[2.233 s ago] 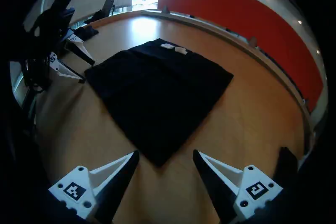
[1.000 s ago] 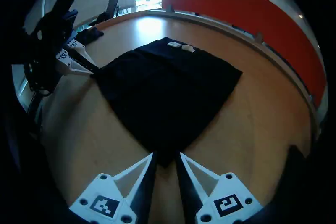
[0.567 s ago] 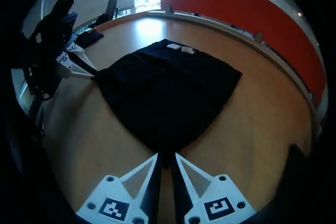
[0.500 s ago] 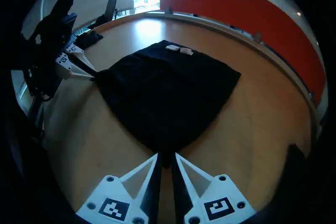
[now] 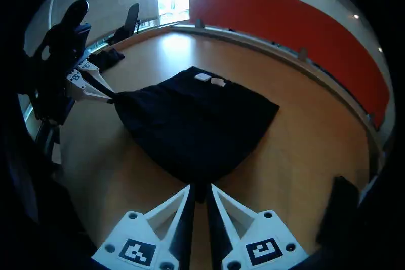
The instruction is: Fold towel
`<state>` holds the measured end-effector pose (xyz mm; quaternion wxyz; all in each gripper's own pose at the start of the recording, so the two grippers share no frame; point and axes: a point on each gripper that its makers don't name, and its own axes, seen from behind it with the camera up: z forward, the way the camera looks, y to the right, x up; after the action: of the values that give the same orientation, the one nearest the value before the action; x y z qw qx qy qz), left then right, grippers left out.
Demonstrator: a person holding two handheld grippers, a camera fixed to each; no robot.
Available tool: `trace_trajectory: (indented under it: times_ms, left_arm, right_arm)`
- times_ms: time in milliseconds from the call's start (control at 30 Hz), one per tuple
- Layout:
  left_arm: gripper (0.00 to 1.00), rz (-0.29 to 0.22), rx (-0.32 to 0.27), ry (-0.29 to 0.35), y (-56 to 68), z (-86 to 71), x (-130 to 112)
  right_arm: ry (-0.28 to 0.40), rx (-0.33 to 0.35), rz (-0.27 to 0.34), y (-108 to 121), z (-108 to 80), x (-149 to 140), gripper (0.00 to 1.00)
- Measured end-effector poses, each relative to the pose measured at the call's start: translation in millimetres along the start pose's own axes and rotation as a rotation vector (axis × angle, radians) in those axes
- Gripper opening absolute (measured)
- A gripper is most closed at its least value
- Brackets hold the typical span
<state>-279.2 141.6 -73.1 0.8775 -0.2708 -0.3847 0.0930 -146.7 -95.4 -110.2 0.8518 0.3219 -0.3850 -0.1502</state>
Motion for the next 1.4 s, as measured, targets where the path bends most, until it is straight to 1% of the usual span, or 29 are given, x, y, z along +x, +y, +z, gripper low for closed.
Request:
trace_trajectory:
  times_ms: [267,467,733,900,1133,1400]
  left_arm:
    - [0.14,-0.018,-0.014,-0.008,12.0,-23.1,6]
    - [0.14,-0.035,-0.024,-0.008,21.1,-41.1,11]
    - [0.15,-0.055,-0.039,-0.010,29.1,-61.8,16]
    - [0.15,-0.061,-0.046,-0.008,31.3,-69.3,18]
    - [0.15,-0.064,-0.053,-0.011,32.6,-75.6,20]
    - [0.14,-0.061,-0.064,-0.011,35.4,-80.0,21]
  right_arm:
    - [0.002,0.002,-0.021,-4,-23.7,8,0.14]
    - [0.010,0.005,-0.024,-8,-40.1,15,0.14]
    - [0.010,0.012,-0.031,-14,-59.2,23,0.14]
    - [-0.002,0.015,-0.038,-18,-68.8,25,0.14]
    - [-0.002,0.023,-0.037,-25,-81.1,28,0.14]
    - [-0.017,0.033,-0.027,-31,-87.2,22,0.14]
